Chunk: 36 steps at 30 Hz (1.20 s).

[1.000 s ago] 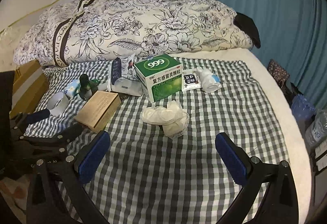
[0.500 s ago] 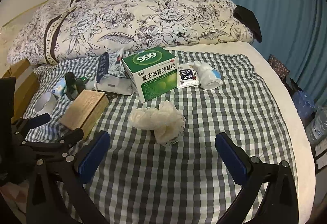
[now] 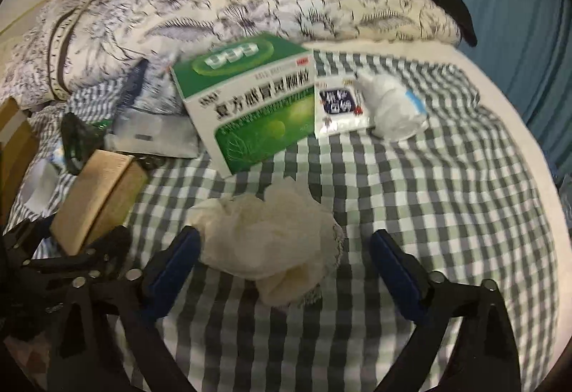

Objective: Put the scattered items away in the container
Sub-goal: 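Grasp the tan medicine box with the left tool while the right tool grasps the white tissue, then carry the tan box and white tissue in both tools over the cardboard box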

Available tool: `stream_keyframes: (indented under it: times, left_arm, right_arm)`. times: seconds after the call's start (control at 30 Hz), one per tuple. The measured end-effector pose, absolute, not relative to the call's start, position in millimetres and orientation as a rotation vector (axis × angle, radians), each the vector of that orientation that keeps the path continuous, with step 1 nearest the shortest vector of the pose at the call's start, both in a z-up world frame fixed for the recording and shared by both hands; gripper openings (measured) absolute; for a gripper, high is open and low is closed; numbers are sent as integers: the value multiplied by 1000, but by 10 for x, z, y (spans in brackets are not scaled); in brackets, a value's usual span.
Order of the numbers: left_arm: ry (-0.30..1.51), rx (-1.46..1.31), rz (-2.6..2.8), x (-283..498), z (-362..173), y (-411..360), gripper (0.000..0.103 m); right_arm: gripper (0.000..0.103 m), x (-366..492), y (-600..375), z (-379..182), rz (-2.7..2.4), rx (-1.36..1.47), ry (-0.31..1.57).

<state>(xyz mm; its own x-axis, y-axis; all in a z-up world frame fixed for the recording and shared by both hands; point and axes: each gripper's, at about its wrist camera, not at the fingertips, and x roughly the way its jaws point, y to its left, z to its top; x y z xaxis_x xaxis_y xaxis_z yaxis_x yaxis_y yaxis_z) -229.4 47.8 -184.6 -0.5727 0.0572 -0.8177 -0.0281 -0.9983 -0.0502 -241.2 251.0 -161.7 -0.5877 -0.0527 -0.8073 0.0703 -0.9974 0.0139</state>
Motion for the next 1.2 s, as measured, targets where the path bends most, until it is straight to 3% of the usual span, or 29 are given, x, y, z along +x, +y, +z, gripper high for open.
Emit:
stream_keyframes:
  times: [0.1,0.23,0.33,0.77,1.2]
  left_arm:
    - [-45,-1410,2753,-2279,-1851,494,82]
    - [-54,-1399,2747,-2254,-1853,489,79]
    - [-68,-1384,2738,-2193,-1824,478,78]
    - [-30,-1355,2803,-1723,-1339,429,78]
    - [-26,-1191,2877,-1016,-500,450,78]
  right_arm:
    - [79,-2464,2518,-1694,-2724,1415,11]
    - [37,-2462,2526,-1739,-2707,1417,4]
    - [19,-2413,2557,-1710,-2675,1397,-61]
    - [16,-1840,2619,-1431,-2649,1340,-110]
    - [16,-1048,2514,-597,-2688,1192,-90]
